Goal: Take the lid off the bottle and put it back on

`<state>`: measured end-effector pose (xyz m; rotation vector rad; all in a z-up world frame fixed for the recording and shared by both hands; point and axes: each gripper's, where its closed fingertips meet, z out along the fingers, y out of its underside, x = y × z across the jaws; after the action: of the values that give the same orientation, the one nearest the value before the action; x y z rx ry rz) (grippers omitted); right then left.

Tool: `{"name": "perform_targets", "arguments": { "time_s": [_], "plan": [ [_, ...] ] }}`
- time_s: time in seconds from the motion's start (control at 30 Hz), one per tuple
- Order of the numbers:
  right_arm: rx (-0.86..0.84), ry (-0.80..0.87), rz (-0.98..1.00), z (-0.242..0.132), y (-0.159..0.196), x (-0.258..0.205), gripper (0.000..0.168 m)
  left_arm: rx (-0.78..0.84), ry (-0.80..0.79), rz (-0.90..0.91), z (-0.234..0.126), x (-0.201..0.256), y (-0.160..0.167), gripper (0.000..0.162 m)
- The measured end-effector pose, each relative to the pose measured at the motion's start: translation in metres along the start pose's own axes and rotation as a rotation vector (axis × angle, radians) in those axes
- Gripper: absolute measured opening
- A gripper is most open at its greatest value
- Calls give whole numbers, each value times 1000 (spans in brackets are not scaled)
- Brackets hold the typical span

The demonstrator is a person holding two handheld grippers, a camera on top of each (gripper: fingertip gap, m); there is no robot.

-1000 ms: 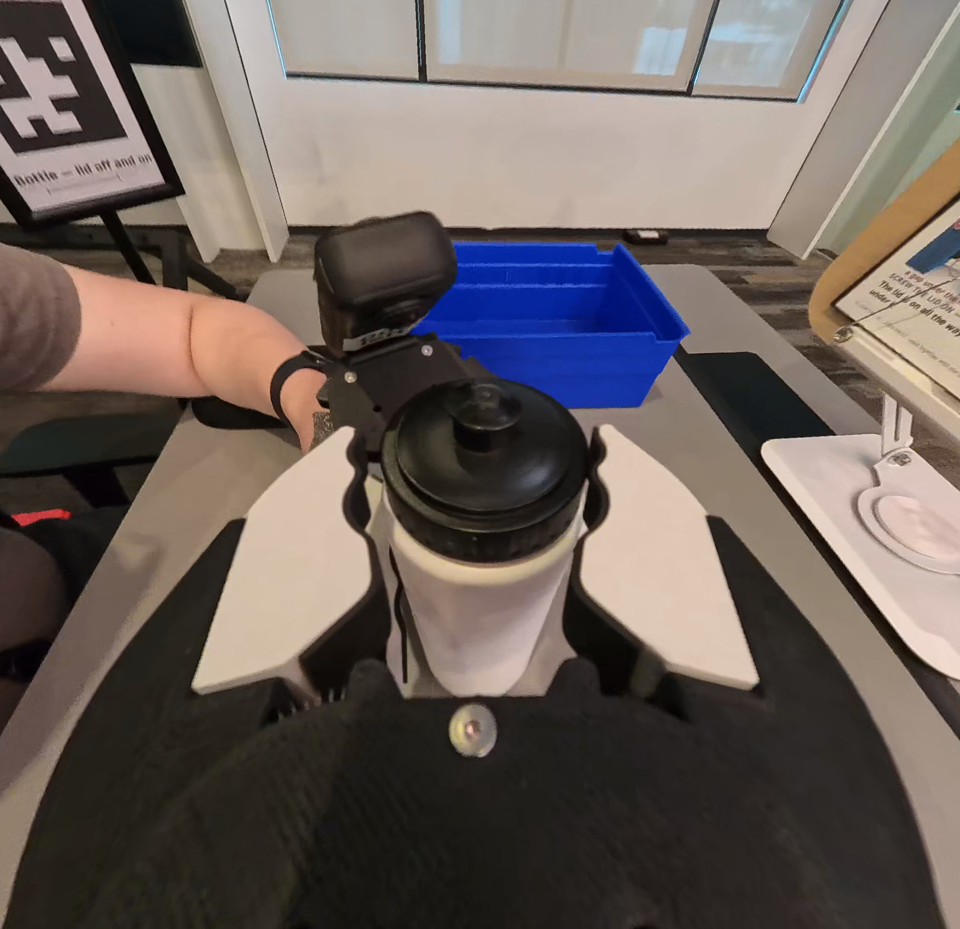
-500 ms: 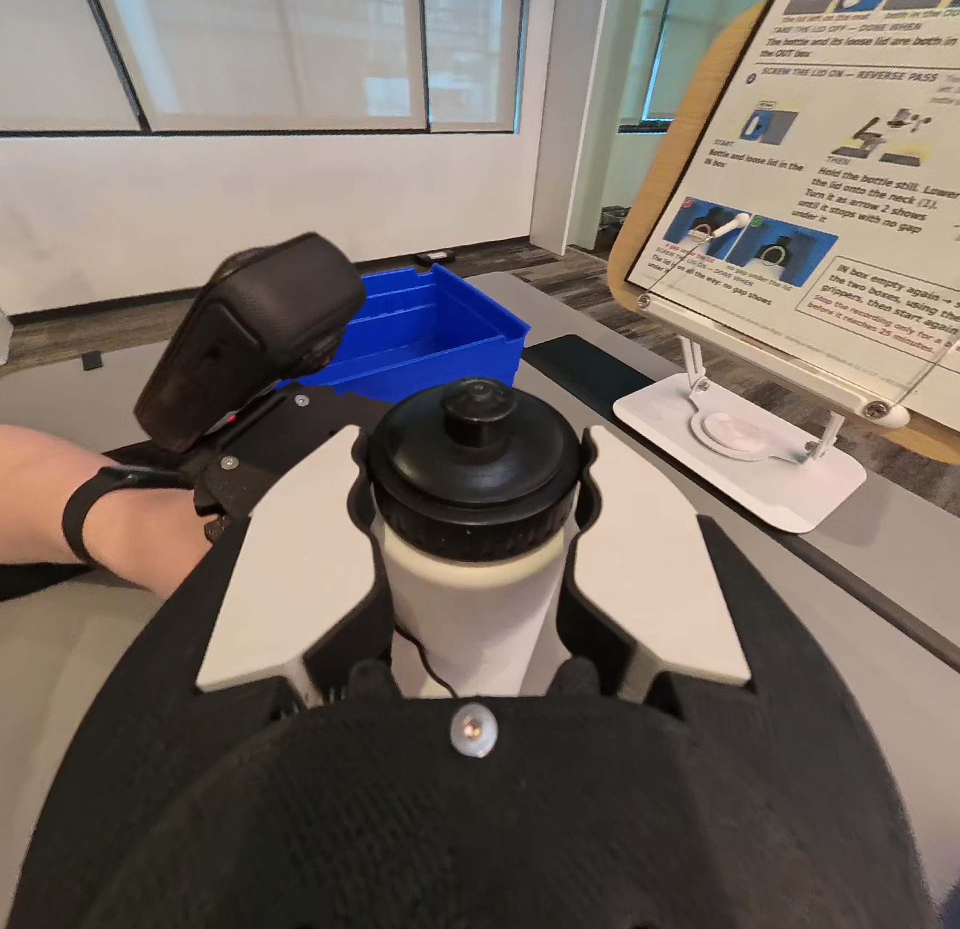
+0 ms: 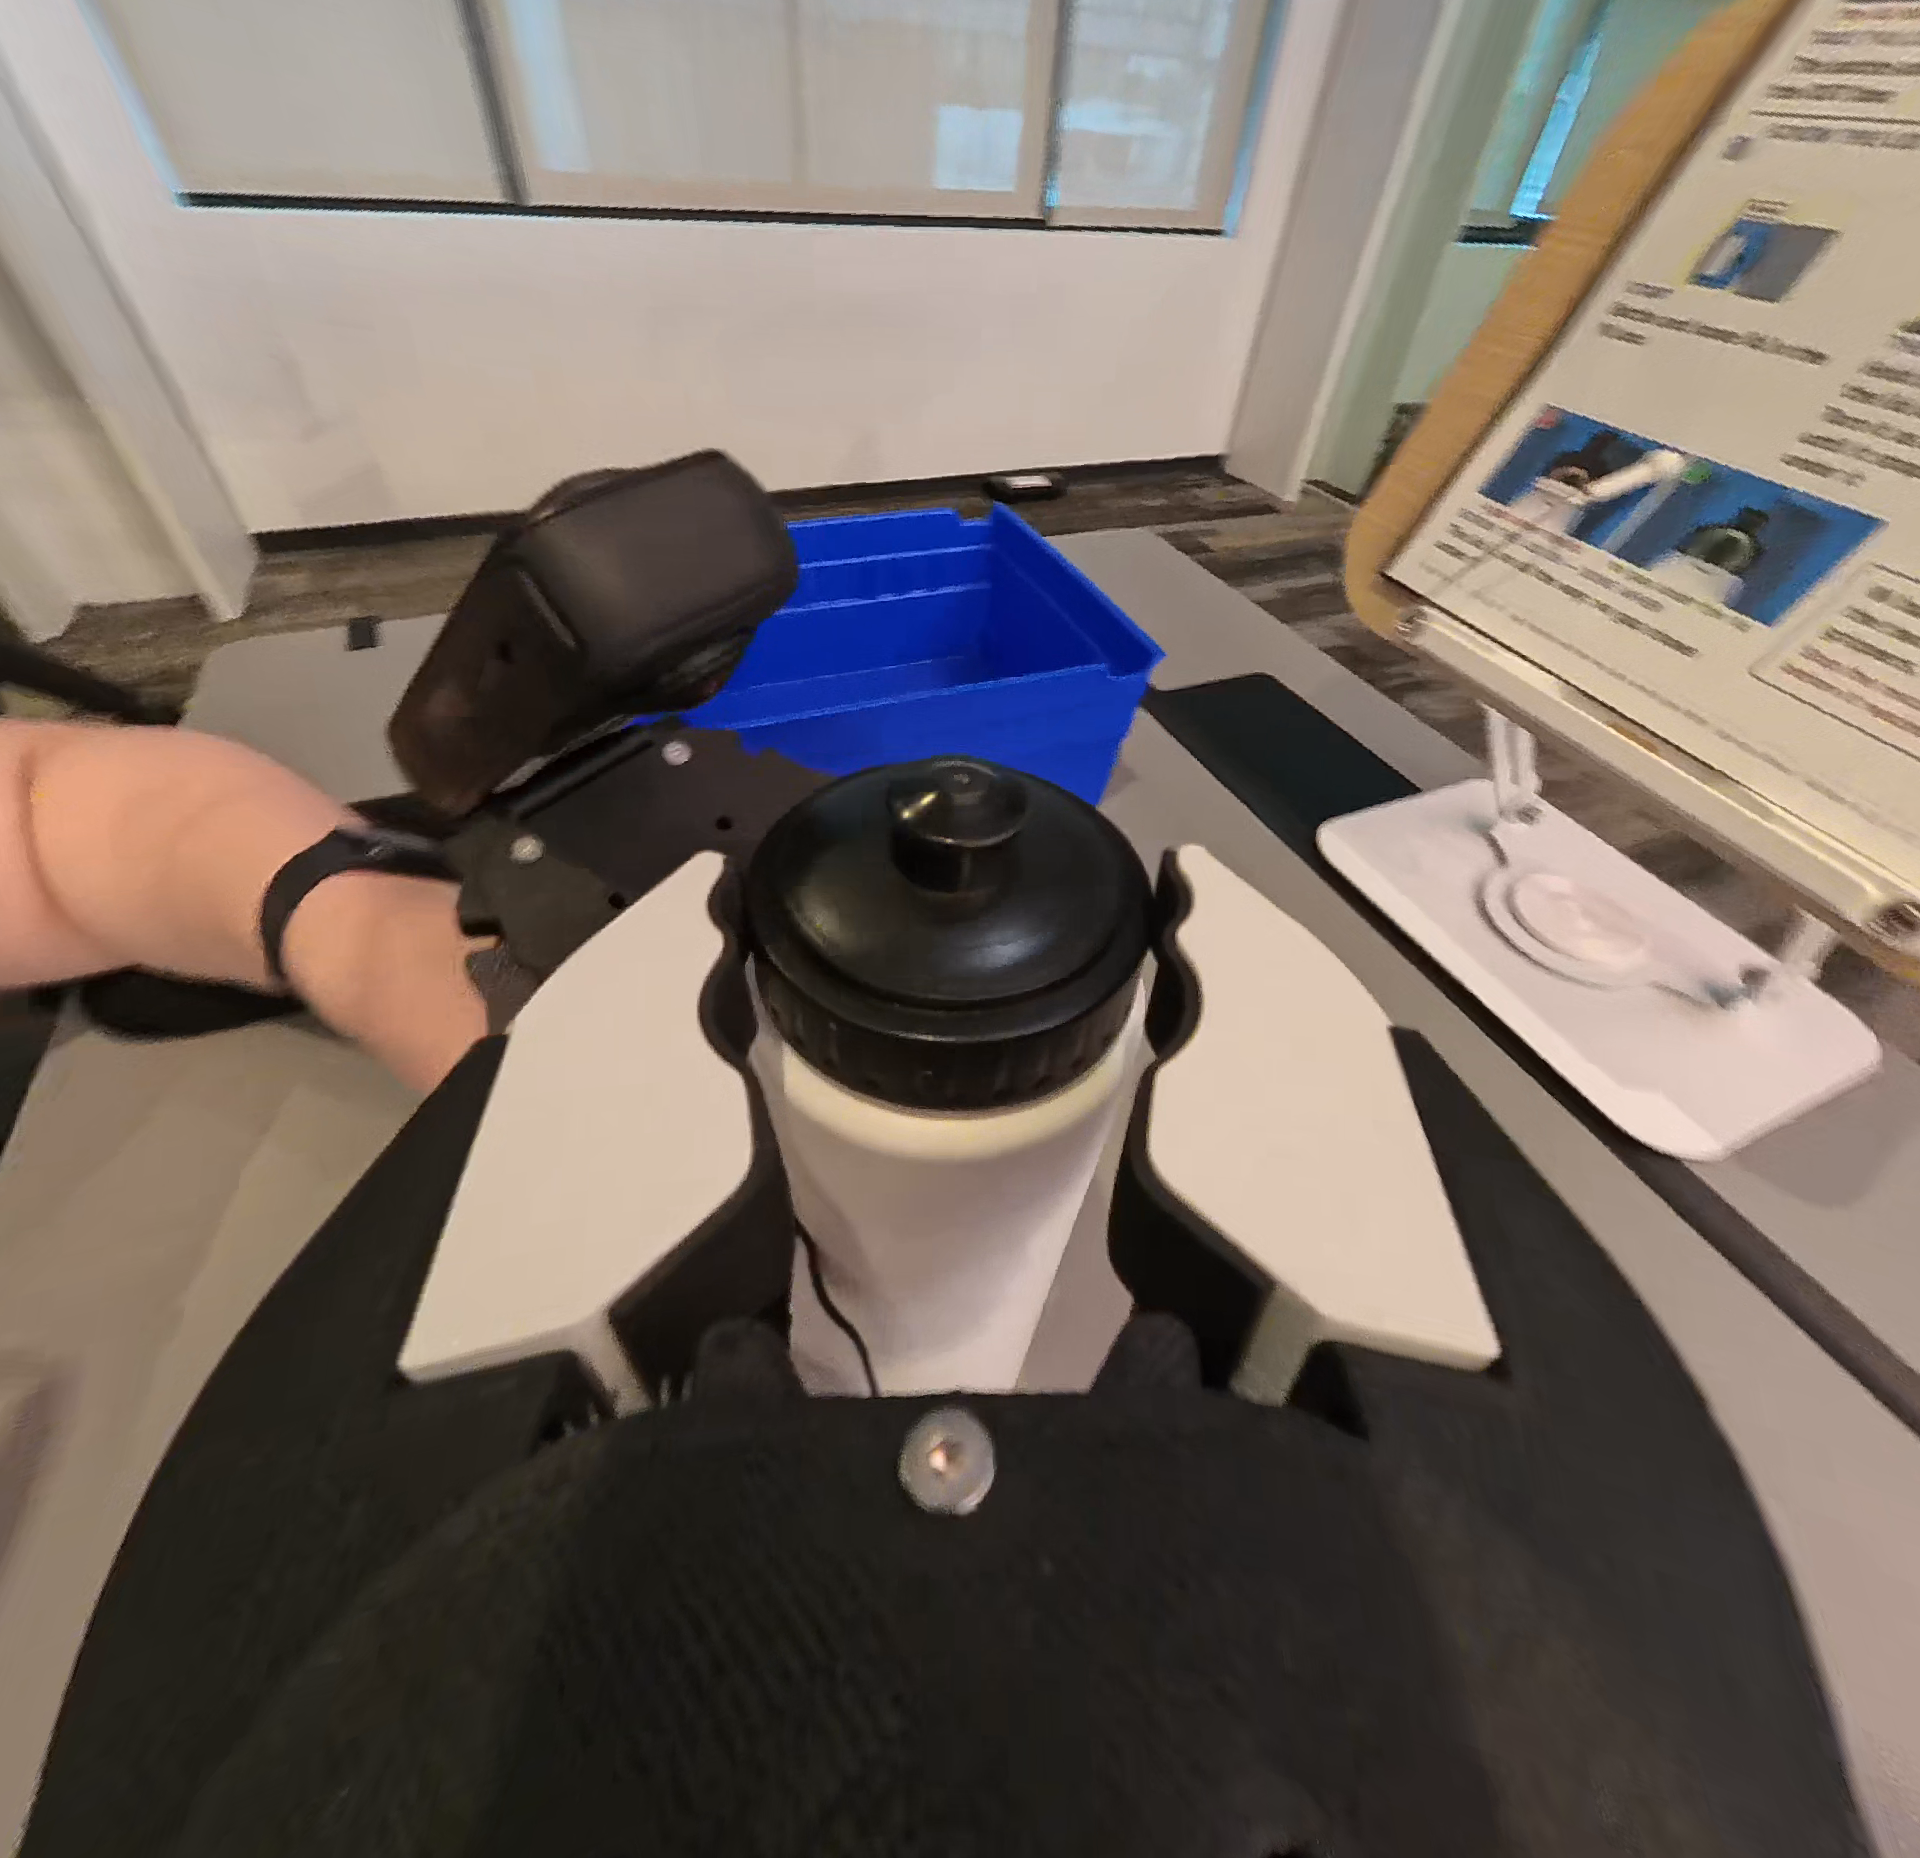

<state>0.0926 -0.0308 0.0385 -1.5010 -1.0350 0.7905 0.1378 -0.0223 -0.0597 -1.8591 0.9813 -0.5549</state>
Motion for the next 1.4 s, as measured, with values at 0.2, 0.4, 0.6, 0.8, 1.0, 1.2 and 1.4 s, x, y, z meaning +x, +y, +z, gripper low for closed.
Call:
{"name": "perform_targets", "arguments": {
  "time_s": [0.2, 0.4, 0.6, 0.8, 1.0, 1.2, 1.4],
  "plan": [
    [20, 188, 27, 1, -1, 4, 77, -16, -54, -22, -1, -4, 1, 102],
    [-13, -135, -47, -6, -1, -5, 79, -13, 3, 16, 0, -1, 1, 102],
    [31, -203, -66, -10, -2, -6, 73, 3, 44, 52, 0, 4, 0, 102],
    [5, 5, 22, -2, -2, 2, 73, -15, -22, -13, -1, -5, 1, 102],
    [42, 197, 58, -2, -3, 4, 73, -23, -66, -24, -2, -8, 2, 102],
    [61, -164, 34, -10, -12, -7, 75, -23, 6, 21, -1, -3, 2, 102],
    [60, -306, 37, -14, -4, -9, 77, -5, 49, 65, 0, 3, 0, 102]
  ]
}}
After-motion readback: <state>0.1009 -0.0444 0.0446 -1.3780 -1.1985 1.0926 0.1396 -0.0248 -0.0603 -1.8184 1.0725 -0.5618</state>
